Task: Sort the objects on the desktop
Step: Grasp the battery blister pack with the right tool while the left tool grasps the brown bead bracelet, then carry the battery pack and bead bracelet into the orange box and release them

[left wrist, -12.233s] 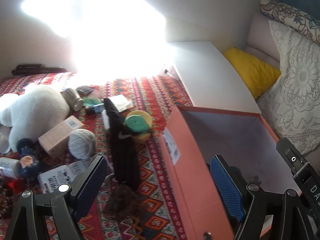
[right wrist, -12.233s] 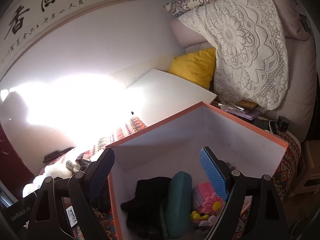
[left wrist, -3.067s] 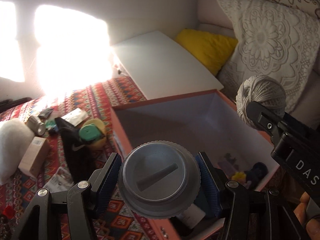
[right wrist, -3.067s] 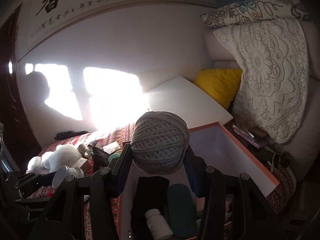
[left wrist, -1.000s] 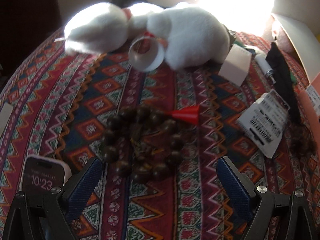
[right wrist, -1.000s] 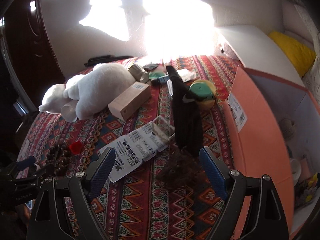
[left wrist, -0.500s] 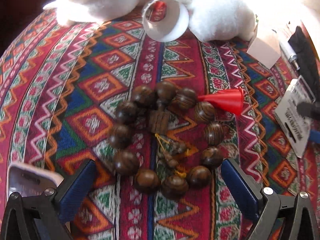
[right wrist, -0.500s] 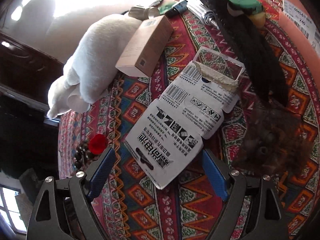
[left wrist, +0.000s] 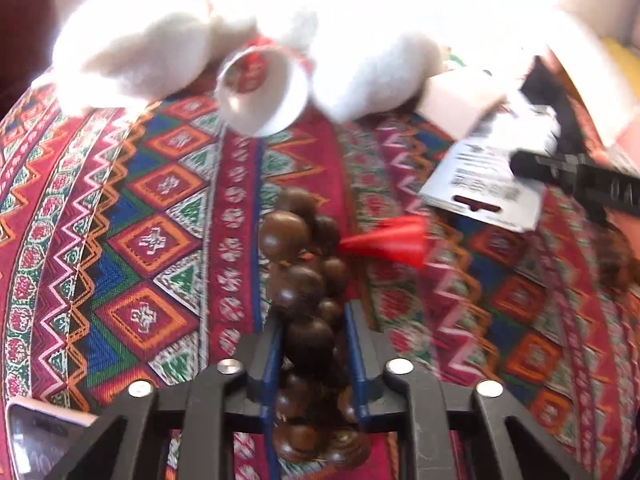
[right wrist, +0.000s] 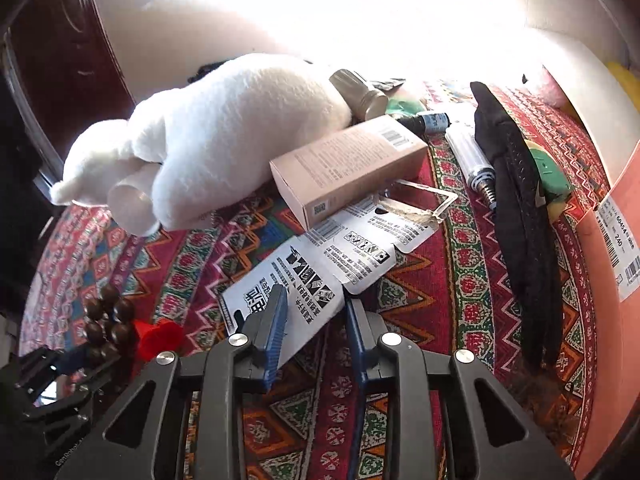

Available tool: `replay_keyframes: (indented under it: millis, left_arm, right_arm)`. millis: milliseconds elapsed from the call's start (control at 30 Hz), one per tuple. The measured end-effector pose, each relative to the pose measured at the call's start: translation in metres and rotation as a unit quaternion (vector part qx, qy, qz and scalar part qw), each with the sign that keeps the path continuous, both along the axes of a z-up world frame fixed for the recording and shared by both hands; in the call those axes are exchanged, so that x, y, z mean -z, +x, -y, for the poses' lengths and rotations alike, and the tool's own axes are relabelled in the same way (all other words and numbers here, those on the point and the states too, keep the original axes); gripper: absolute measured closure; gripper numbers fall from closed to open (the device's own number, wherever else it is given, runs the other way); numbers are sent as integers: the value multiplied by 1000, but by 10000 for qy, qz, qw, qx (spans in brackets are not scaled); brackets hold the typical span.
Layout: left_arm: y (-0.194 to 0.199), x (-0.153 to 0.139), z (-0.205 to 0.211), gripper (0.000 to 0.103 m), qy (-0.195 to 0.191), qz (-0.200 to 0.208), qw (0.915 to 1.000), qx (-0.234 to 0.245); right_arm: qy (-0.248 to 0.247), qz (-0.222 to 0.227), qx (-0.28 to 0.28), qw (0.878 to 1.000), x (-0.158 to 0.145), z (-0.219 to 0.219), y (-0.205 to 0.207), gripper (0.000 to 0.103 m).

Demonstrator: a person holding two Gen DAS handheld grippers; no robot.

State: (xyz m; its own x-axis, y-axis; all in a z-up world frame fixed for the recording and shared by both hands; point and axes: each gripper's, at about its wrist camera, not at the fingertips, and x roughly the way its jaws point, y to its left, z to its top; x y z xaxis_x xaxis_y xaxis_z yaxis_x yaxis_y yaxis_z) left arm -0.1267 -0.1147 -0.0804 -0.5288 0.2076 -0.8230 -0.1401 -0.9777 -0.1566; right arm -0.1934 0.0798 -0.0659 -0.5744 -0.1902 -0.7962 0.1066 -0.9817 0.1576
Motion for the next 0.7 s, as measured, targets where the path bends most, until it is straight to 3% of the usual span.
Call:
replay_keyframes:
  millis: [200,367,433,500,533,700]
  left_arm:
    - [20,-12,2,87,332,-69,9992,209]
    - [7,7,-7,85,156,370,9989,261]
    - [5,8,-9,79,219,357,9988,249]
    - [2,6,-13,60,217,301,9989,274]
    - [1,7,-17,57,139,273,9991,280]
    - [3,17,-45,50,-898,-137,9949,444]
  right_arm:
    - [-543,-170,-163,9982,-35,-19,16,86]
    - [-643,-73,-328,9974,-58,-23,32,88]
    - [-713,154,-374,9966,-47,-22,32,88]
    - [-781,382,-418,9953,-36,-22,31,87]
    - [-789,519,-406,9947,-24,-20,27,87]
    - [-1399,1152,-336,9829,24,-22,6,76]
